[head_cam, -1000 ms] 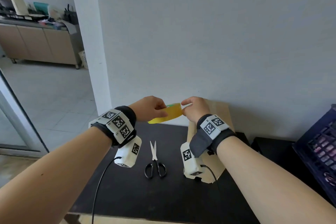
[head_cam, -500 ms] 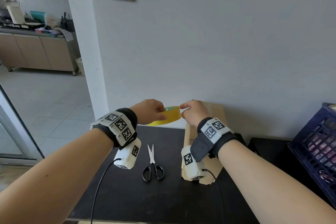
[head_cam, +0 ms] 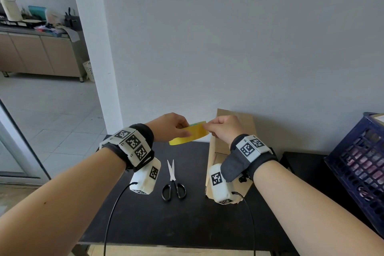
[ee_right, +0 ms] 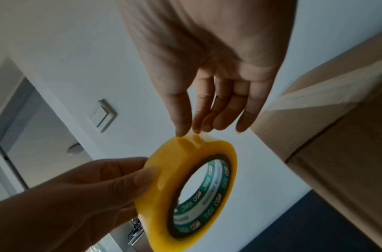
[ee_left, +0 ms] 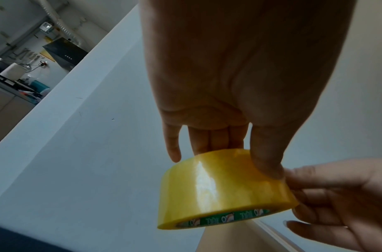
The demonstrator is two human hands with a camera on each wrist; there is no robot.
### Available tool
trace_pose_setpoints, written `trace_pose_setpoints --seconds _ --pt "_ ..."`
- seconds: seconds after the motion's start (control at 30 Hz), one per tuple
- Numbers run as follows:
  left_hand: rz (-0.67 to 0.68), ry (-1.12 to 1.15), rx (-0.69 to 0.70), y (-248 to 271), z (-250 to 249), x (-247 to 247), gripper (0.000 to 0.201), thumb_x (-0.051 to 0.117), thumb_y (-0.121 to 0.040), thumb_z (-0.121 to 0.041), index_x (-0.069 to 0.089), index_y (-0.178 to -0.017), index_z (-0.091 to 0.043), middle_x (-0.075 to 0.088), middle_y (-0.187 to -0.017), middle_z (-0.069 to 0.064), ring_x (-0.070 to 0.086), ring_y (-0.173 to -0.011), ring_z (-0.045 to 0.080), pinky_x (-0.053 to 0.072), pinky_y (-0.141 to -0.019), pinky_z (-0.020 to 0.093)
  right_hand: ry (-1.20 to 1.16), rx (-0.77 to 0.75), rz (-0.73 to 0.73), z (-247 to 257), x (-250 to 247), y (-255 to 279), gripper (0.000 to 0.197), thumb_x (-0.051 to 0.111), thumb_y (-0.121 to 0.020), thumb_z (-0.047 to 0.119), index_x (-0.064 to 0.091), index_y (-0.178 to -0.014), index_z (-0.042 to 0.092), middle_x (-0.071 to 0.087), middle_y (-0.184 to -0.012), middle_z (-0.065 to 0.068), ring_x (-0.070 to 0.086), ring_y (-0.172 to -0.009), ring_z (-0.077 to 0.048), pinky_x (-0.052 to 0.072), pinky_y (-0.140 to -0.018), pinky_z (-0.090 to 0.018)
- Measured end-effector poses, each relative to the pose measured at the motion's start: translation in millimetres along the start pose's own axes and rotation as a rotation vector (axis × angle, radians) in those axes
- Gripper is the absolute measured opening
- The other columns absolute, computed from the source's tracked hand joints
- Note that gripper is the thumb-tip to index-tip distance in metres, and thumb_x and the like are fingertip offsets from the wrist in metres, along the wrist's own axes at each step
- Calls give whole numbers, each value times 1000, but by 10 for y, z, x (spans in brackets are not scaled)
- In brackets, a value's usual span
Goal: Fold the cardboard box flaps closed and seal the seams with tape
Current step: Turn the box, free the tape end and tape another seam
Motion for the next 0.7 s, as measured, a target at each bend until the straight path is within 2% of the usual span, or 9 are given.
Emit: trace_pose_setpoints --seconds 0.13,0.23,0.3,0.37,0.43,0.6,0.7 --pt "20 24 -5 35 32 31 24 59 -90 -28 63 -110 -14 61 -102 -3 56 -96 14 44 -84 23 -21 31 43 -48 64 6 18 67 -84 16 62 -67 19 59 -67 1 55 -68 -16 52 -87 -37" --pt "34 24 -7 55 60 52 24 58 -91 -29 63 -110 -14 62 -102 -3 56 -94 14 45 -83 24 20 17 70 -40 110 26 10 61 -89 13 63 -80 13 55 -68 3 50 -62 -10 49 -78 -32" --pt "38 39 -6 64 69 60 25 58 -91 -29 62 -110 -13 61 -99 -3 55 -92 13 43 -77 20 66 -17 67 -15 126 35 5 58 -91 14 62 -87 12 53 -68 5 50 -64 -11 45 -72 -26" --pt "39 52 -6 71 65 59 26 57 -92 -29 62 -111 -12 60 -96 -3 53 -89 12 40 -71 15 95 -39 64 -1 132 30 6 57 -91 14 61 -87 13 53 -69 6 51 -68 -14 44 -73 -27" --pt "39 54 -4 73 61 50 28 56 -93 -30 62 -112 -11 59 -95 -3 52 -88 13 39 -70 15 108 -52 61 12 130 30 7 56 -92 15 60 -85 14 54 -70 6 52 -71 -15 46 -74 -28" --pt "49 54 -3 67 48 34 29 55 -93 -31 62 -112 -10 58 -95 -2 52 -89 13 39 -71 16 157 -63 48 50 119 52 10 54 -93 16 59 -85 14 55 -67 4 53 -63 -15 43 -59 -23" --pt "58 39 -6 61 32 25 29 55 -93 -32 62 -111 -11 59 -95 -2 52 -89 14 40 -75 21 107 0 76 41 118 55 19 55 -92 11 59 -73 14 55 -64 0 53 -61 -16 49 -73 -30"
Point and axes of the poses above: each hand's wrist, its own y-axis away from the middle knuckle, its own x-axis out of the palm, z = x × y, the point moved 7 cm from there along -y, towards the middle knuckle
